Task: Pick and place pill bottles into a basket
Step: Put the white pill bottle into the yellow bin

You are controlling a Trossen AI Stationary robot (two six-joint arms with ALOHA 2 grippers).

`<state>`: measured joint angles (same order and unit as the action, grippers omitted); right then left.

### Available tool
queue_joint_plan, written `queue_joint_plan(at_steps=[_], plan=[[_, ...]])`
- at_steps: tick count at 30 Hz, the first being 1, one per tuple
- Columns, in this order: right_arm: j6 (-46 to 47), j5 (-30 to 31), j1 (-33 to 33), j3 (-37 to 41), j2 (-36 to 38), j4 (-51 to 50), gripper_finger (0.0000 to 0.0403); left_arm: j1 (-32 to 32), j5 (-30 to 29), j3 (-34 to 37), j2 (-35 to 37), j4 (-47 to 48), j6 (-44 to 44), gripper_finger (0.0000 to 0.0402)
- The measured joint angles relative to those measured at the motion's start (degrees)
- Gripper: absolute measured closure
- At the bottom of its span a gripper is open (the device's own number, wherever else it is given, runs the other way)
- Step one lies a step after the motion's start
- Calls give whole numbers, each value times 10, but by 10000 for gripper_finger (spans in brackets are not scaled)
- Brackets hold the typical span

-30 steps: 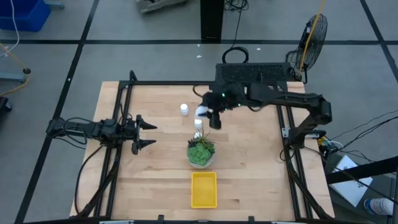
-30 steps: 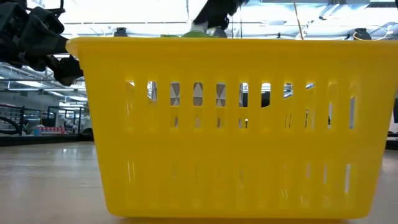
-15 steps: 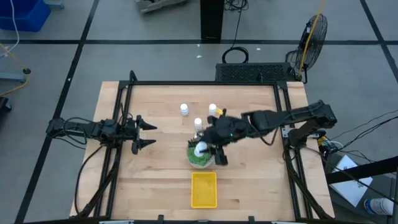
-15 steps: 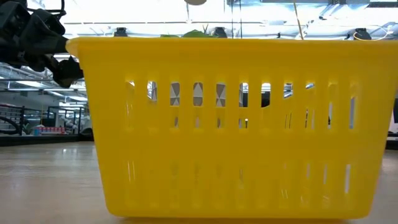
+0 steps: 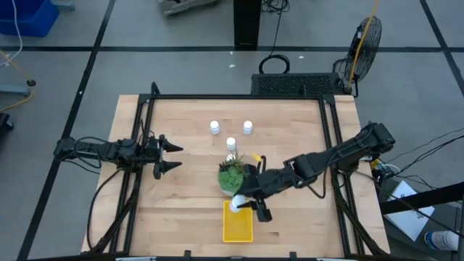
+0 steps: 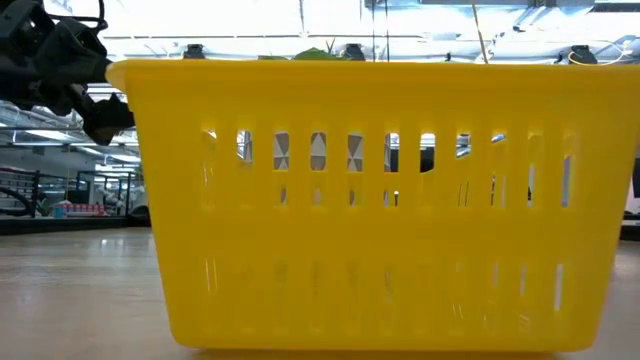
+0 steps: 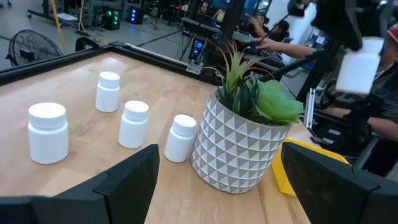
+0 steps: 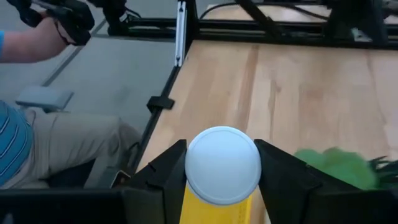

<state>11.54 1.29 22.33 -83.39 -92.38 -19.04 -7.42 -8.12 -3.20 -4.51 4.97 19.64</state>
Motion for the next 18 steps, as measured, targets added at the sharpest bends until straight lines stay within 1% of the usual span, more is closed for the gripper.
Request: queue_joint_plan(at_steps=[3,8,12,18], plan=[[14,2,8,29,0,18,243,0,-2,0,0,0,1,62],[39,2,11,85,0,79,245,0,-20,0,0,-1,-2,62],[58,3,14,114,0,106,243,0,-25,0,0,-1,-11,62],[71,4,26,128,-2,116,246,0,-25,0,0,-1,-13,62]])
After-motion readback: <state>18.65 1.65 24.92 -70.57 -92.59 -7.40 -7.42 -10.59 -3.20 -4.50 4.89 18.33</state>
